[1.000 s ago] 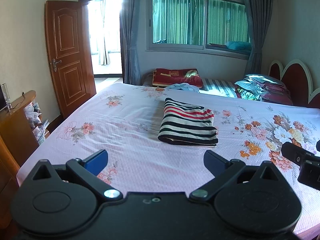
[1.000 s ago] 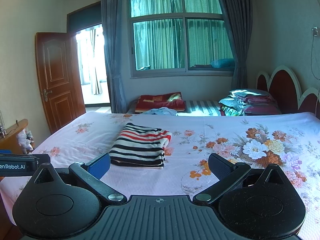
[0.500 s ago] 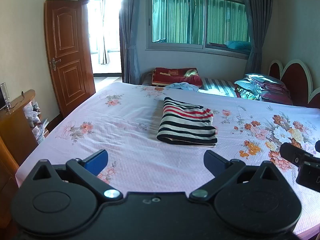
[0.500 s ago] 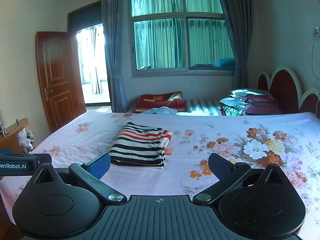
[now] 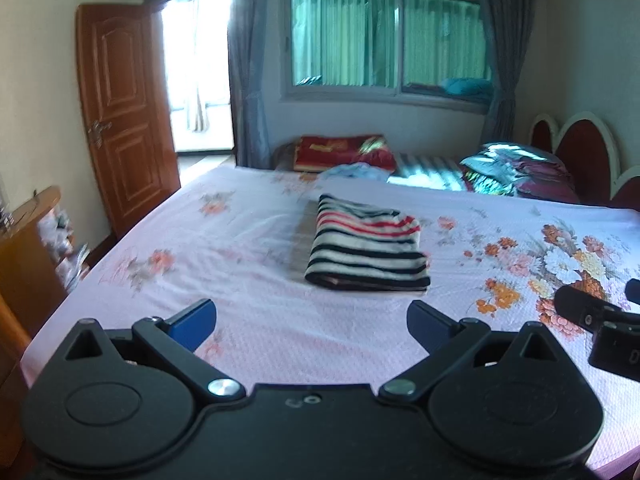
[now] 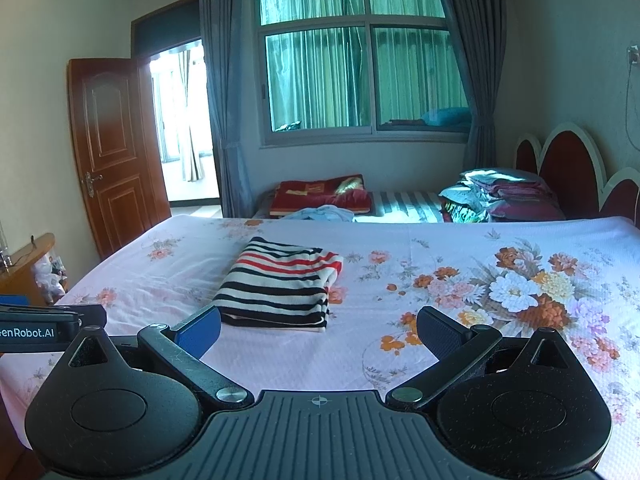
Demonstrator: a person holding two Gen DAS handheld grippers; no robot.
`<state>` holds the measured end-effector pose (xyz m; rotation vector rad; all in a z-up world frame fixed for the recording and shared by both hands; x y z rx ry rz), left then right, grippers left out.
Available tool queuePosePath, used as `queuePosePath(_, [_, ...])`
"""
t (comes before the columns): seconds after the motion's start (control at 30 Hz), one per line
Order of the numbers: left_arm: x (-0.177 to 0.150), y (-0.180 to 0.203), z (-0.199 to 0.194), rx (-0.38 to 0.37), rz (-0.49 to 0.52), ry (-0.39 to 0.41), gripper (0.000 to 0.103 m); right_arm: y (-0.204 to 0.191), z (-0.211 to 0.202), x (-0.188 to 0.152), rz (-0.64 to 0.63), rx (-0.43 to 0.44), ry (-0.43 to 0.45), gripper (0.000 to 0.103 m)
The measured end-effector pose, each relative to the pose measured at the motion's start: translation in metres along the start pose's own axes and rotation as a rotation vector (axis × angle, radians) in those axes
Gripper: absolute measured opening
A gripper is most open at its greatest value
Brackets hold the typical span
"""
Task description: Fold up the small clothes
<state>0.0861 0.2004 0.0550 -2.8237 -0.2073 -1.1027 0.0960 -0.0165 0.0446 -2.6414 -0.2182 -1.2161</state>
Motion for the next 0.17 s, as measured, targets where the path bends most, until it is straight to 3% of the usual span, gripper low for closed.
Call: queuePosePath(0.17, [0.011,0.001,0.024,0.014,0.009,0.002,0.102,0.007,0.021,0.003,0.017,-0.011,-0.029,0.103])
Point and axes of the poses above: each gripper's, at about its wrist camera, not at the fingertips, and z roughly the way its jaws point, y to its right, x to its top, the point moved 5 cm from there along z, roughly the way its jaws point, and after that the axes turned 15 degrees about -y, right-handed, at the moved point
